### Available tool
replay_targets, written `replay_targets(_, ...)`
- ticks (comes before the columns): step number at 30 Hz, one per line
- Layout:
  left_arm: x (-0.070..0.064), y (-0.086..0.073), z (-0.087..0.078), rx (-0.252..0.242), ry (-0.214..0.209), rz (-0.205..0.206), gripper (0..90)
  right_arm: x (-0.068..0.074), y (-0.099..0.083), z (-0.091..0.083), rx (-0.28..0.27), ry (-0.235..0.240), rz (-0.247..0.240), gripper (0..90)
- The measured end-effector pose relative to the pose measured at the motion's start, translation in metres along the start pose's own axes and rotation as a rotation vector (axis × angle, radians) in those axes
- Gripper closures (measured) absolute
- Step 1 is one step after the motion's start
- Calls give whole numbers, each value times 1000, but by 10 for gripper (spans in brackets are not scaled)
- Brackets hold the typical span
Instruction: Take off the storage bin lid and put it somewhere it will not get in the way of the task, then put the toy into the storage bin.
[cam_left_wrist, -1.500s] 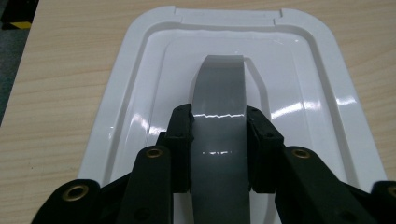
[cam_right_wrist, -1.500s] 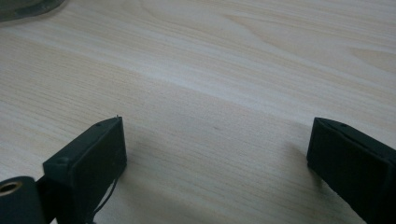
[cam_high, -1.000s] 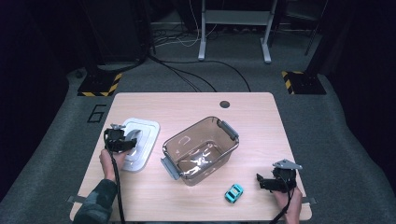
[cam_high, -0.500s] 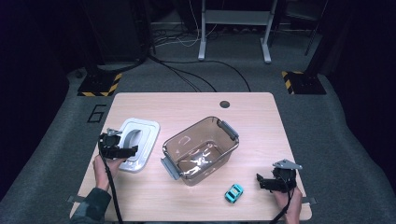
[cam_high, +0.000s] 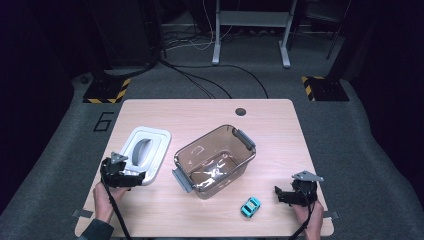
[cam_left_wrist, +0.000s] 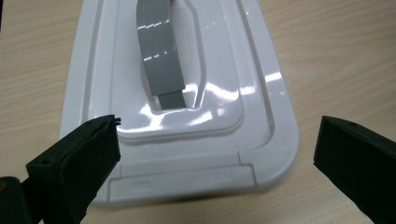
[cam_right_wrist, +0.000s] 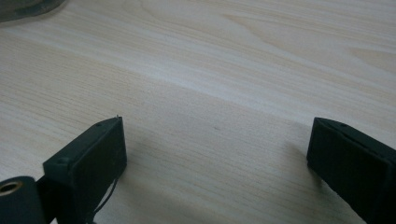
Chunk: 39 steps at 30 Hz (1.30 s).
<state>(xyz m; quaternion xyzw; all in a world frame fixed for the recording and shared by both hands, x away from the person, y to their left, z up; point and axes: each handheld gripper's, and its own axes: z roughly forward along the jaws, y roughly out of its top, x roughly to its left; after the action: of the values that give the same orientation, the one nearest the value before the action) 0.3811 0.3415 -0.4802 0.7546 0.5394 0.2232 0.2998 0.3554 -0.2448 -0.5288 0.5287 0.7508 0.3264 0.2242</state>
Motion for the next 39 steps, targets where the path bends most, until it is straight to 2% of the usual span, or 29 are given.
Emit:
replay_targets(5, -5, -10, -2, 16, 3, 18, 0, 0, 0, 0, 0, 0, 0, 40)
replay_targets(7, -7, -15, -1, 14, -2, 17, 0, 0, 0, 0, 0, 0, 0, 40)
replay_targets(13, -19, -33, 3, 49, -24, 34, 0, 0, 0, 0, 2, 0, -5, 40)
replay_targets(19, -30, -52, 8, 52, -4, 43, 0, 0, 0, 0, 1, -7, -8, 40)
replay_targets(20, -31, -57, 8, 22, -10, 25, 0, 0, 0, 0, 1, -8, -7, 40)
replay_targets(23, -31, -60, 8, 7, -12, 9, 0, 0, 0, 0, 0, -9, -9, 40)
replay_targets(26, -31, -65, 8, -32, -21, -4, 0, 2, 0, 0, 4, -10, -4, 35)
replay_targets(34, -31, -67, 7, -38, -25, 1, 0, 2, 0, 0, 8, -10, -6, 20)
replay_targets(37, -31, -67, 7, -45, -21, 4, 0, 2, 1, 1, 18, -21, 1, 0)
replay_targets(39, -31, -67, 7, -40, -24, 2, 0, 1, 2, 0, 34, -8, 0, 0)
